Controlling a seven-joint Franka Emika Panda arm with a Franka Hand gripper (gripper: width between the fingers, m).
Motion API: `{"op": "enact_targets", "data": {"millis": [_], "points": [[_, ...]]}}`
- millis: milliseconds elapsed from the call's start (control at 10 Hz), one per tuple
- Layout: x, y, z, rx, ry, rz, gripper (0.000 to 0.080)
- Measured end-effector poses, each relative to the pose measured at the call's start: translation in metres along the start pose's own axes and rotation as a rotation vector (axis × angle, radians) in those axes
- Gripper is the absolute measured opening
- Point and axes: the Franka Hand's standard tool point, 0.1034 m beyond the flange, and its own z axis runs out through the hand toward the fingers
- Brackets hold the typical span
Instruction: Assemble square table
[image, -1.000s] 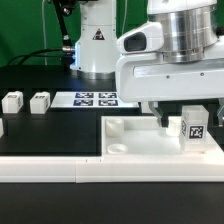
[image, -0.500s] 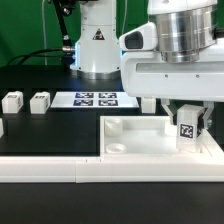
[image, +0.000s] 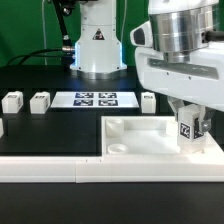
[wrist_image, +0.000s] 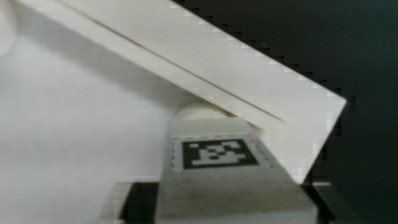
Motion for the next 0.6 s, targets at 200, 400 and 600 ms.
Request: {"op": "enact_targets", "data": {"millis": [200,400,600], "points": [[-0.0031,-0.0012,0.0023,0.029,-0.030,0.320,0.0291],[-0.0038,-0.0014,0.0023,0.063,-0.054,0.492,0.0291],[-0.0032,-0.0004,0.0032,0.063,-0.044,0.352,0.0378]]}}
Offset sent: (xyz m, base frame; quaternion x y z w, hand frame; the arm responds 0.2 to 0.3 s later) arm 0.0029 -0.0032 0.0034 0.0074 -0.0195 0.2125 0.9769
